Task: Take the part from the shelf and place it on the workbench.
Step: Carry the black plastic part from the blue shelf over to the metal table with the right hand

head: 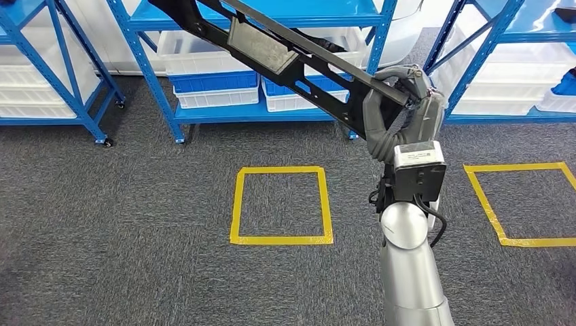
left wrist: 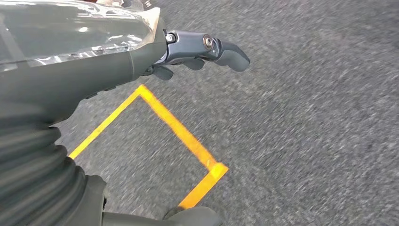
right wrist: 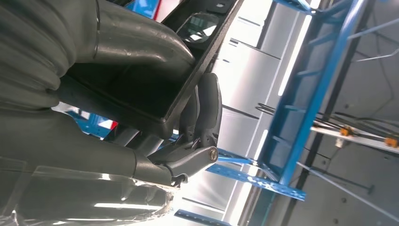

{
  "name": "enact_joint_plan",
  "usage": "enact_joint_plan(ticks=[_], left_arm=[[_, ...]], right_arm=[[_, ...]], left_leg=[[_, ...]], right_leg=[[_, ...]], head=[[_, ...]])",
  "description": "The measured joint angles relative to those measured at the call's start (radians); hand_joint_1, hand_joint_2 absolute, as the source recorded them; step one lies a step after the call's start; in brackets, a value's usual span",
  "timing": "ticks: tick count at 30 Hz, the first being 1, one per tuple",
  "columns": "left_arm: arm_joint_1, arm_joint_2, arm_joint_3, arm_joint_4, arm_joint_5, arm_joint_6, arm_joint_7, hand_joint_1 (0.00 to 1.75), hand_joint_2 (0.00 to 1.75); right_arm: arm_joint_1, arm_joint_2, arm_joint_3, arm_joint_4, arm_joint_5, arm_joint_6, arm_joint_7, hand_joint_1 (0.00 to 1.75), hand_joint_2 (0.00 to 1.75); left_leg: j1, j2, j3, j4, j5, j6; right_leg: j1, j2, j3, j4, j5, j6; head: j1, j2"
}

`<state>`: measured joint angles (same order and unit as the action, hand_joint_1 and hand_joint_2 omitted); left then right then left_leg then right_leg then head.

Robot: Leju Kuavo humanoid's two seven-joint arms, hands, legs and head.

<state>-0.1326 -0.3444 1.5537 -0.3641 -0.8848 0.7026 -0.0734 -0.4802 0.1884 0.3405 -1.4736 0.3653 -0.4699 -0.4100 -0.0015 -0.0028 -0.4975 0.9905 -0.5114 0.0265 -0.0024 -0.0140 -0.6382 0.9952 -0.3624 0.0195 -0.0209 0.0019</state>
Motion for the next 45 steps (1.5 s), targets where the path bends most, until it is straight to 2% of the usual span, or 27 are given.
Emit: enact_joint_plan(ticks=[2,4,6,7,8,9,11,13,14,16,17,18,21,22,24,25,26,28,30,32,33,36,38,39,41,43,45], left_arm=[[0.000,-0.003,0.001,-0.002,0.001,0.000,0.000,0.00,1.75],[0.000,-0.006,0.002,-0.002,0.001,0.000,-0.001,0.00,1.75],[0.000,-0.006,0.002,-0.003,0.001,0.000,-0.004,0.00,1.75],[0.000,-0.007,0.002,-0.003,0.001,0.000,-0.007,0.00,1.75],[0.000,-0.007,0.002,-0.003,0.001,0.000,-0.011,0.00,1.75],[0.000,-0.008,0.002,-0.003,0.001,0.000,-0.014,0.00,1.75],[0.000,-0.010,0.002,-0.003,0.001,0.000,-0.020,0.00,1.75],[0.000,-0.011,0.002,-0.003,0.002,0.000,-0.022,0.00,1.75],[0.000,-0.012,0.002,-0.003,0.002,0.000,-0.023,0.00,1.75],[0.002,-0.013,0.002,-0.003,0.002,0.000,-0.024,0.00,1.75],[0.004,-0.014,0.003,-0.003,0.002,0.000,-0.024,0.00,1.75],[0.006,-0.014,0.003,-0.003,0.002,0.000,-0.025,0.00,1.75],[0.008,-0.014,0.003,-0.003,0.003,0.000,-0.025,0.00,1.75],[0.008,-0.013,0.003,-0.003,0.003,0.000,-0.027,0.00,1.75],[0.008,-0.012,0.003,-0.003,0.006,0.000,-0.035,0.00,1.75],[0.008,-0.011,0.003,-0.002,0.010,0.000,-0.044,0.00,1.75],[0.007,-0.009,0.003,0.001,0.015,0.000,-0.058,0.00,1.75],[0.003,0.000,0.003,0.013,0.026,0.000,-0.093,0.00,1.75],[0.000,0.014,0.003,0.036,0.034,-0.003,-0.136,0.00,1.75],[-0.001,0.026,0.003,0.060,0.040,-0.011,-0.173,0.00,1.75],[-0.001,0.032,0.003,0.070,0.043,-0.017,-0.186,0.00,1.75],[-0.001,0.049,0.003,0.091,0.069,-0.050,-0.224,0.00,1.75],[-0.001,0.067,0.003,0.101,0.100,-0.085,-0.242,0.00,1.75],[-0.001,0.077,0.003,0.105,0.111,-0.100,-0.244,0.00,1.75],[-0.001,0.094,0.003,0.111,0.121,-0.118,-0.243,0.00,1.75],[-0.002,0.105,0.003,0.116,0.124,-0.125,-0.243,0.00,1.75],[-0.003,0.113,0.002,0.120,0.126,-0.126,-0.252,0.00,1.75]], right_arm=[[-0.009,0.000,0.000,0.008,-0.006,0.001,0.000,1.75,1.75],[-0.019,-0.001,-0.001,0.017,-0.010,0.002,-0.001,1.75,1.75],[-0.027,-0.002,-0.001,0.029,-0.012,0.003,-0.002,1.75,1.75],[-0.029,-0.003,-0.001,0.035,-0.014,0.003,-0.003,1.75,1.75],[-0.031,-0.004,-0.001,0.042,-0.014,0.003,-0.004,1.75,1.75],[-0.033,-0.005,-0.001,0.047,-0.015,0.003,-0.006,1.75,1.75],[-0.039,-0.004,-0.001,0.055,-0.015,0.003,-0.008,1.75,1.75],[-0.046,-0.002,-0.002,0.060,-0.015,0.002,-0.010,1.75,1.75],[-0.049,-0.001,-0.002,0.062,-0.016,0.002,-0.010,1.75,1.75],[-0.053,0.000,-0.004,0.068,-0.017,0.002,-0.011,1.75,1.75],[-0.055,0.000,-0.004,0.070,-0.017,0.002,-0.011,1.75,1.75],[-0.056,0.001,-0.005,0.073,-0.017,0.002,-0.011,1.75,1.75],[-0.058,0.004,-0.006,0.080,-0.018,0.002,-0.011,1.75,1.75],[-0.058,0.004,-0.006,0.082,-0.018,0.002,-0.011,1.75,1.75],[-0.057,0.004,-0.008,0.086,-0.018,0.002,-0.011,1.75,1.75],[-0.056,0.003,-0.008,0.086,-0.017,0.001,-0.011,1.75,1.75],[-0.055,0.003,-0.010,0.086,-0.015,-0.001,-0.011,1.75,1.75],[-0.052,0.002,-0.015,0.081,-0.009,-0.007,-0.011,1.75,1.75],[-0.044,-0.001,-0.024,0.072,0.000,-0.015,-0.011,1.75,1.75],[-0.032,-0.007,-0.036,0.062,0.007,-0.020,-0.010,1.75,1.75],[-0.026,-0.010,-0.043,0.056,0.010,-0.021,-0.009,1.75,1.75],[-0.008,-0.022,-0.062,0.038,0.025,-0.020,-0.005,1.75,1.75],[0.006,-0.026,-0.071,0.032,0.045,-0.019,0.004,1.75,1.75],[0.012,-0.026,-0.075,0.029,0.058,-0.019,0.009,1.75,1.75],[0.023,-0.028,-0.081,0.022,0.079,-0.021,0.019,1.75,1.75],[0.033,-0.031,-0.085,0.011,0.091,-0.022,0.023,1.75,1.75],[0.042,-0.034,-0.091,0.000,0.095,-0.022,0.025,1.75,1.75]], left_leg=[[0.001,0.005,-0.017,-0.005,0.024,0.017],[0.004,0.011,-0.042,-0.010,0.053,0.029],[0.004,0.012,-0.075,-0.009,0.082,0.033],[0.004,0.012,-0.093,-0.008,0.097,0.032],[0.005,0.013,-0.112,-0.007,0.112,0.030],[0.005,0.013,-0.131,-0.006,0.126,0.026],[0.006,0.012,-0.163,-0.003,0.152,0.017],[0.005,0.012,-0.181,-0.002,0.176,0.004],[0.005,0.012,-0.185,-0.005,0.188,-0.004],[0.012,0.012,-0.188,-0.015,0.209,-0.020],[0.016,0.011,-0.192,-0.011,0.199,-0.027],[0.018,0.009,-0.201,0.010,0.166,-0.033],[0.021,0.005,-0.239,0.174,0.000,-0.045],[0.021,0.004,-0.245,0.233,-0.027,-0.047],[0.021,0.004,-0.220,0.280,-0.010,-0.046],[0.021,0.004,-0.183,0.255,0.016,-0.041],[0.020,0.003,-0.130,0.200,0.030,-0.035],[0.015,0.000,-0.024,0.061,0.014,-0.023],[0.006,0.000,0.018,-0.010,-0.008,-0.011],[0.004,0.003,0.008,-0.023,0.006,0.003],[0.006,0.006,0.000,-0.027,0.017,0.011],[0.009,0.013,-0.036,-0.033,0.051,0.024],[0.010,0.012,-0.058,-0.031,0.071,0.021],[0.010,0.010,-0.069,-0.030,0.081,0.018],[0.012,0.002,-0.089,-0.026,0.097,0.010],[0.010,-0.009,-0.108,-0.016,0.109,-0.002],[0.010,-0.019,-0.122,-0.009,0.120,-0.016]], right_leg=[[-0.001,0.002,-0.012,0.014,-0.012,0.006],[-0.004,0.006,-0.042,0.091,-0.090,0.000],[-0.009,0.008,-0.073,0.222,-0.172,-0.001],[-0.012,0.009,-0.078,0.275,-0.187,0.007],[-0.015,0.009,-0.067,0.299,-0.180,0.019],[-0.018,0.009,-0.040,0.287,-0.160,0.031],[-0.023,0.009,0.060,0.173,-0.134,0.044],[-0.019,0.011,0.151,0.034,-0.162,0.032],[-0.015,0.013,0.169,-0.003,-0.177,0.021],[-0.011,0.013,0.161,-0.018,-0.169,0.001],[-0.012,0.012,0.152,-0.019,-0.157,-0.010],[-0.014,0.011,0.143,-0.021,-0.144,-0.020],[-0.013,0.009,0.106,-0.020,-0.102,-0.035],[-0.011,0.009,0.089,-0.019,-0.088,-0.035],[-0.008,0.009,0.052,-0.013,-0.063,-0.032],[-0.006,0.010,0.036,-0.011,-0.052,-0.030],[-0.005,0.010,0.023,-0.008,-0.043,-0.027],[-0.001,0.009,0.007,-0.006,-0.025,-0.018],[-0.001,0.005,0.001,-0.009,-0.008,-0.005],[-0.004,0.004,-0.005,-0.008,-0.001,0.005],[-0.004,0.006,-0.015,0.007,-0.016,0.006],[-0.009,0.011,-0.071,0.164,-0.135,-0.001],[-0.013,0.011,-0.094,0.279,-0.176,0.010],[-0.015,0.011,-0.083,0.292,-0.168,0.020],[-0.022,0.017,-0.002,0.204,-0.132,0.038],[-0.027,0.040,0.104,0.059,-0.130,0.038],[-0.025,0.053,0.143,-0.007,-0.146,0.027]], head=[[-0.001,0.000],[0.003,0.000],[0.008,0.000],[0.008,0.000],[0.009,0.000],[0.009,0.000],[0.009,0.000],[0.006,0.000],[0.005,0.000],[0.004,0.000],[0.003,0.000],[0.003,0.000],[0.000,0.000],[0.000,0.000],[0.000,0.000],[0.000,0.000],[0.000,0.000],[0.001,0.000],[0.001,0.000],[0.001,0.000],[0.002,0.000],[0.011,0.000],[0.014,0.000],[0.015,0.000],[0.015,0.000],[0.014,0.000],[0.013,0.000]])
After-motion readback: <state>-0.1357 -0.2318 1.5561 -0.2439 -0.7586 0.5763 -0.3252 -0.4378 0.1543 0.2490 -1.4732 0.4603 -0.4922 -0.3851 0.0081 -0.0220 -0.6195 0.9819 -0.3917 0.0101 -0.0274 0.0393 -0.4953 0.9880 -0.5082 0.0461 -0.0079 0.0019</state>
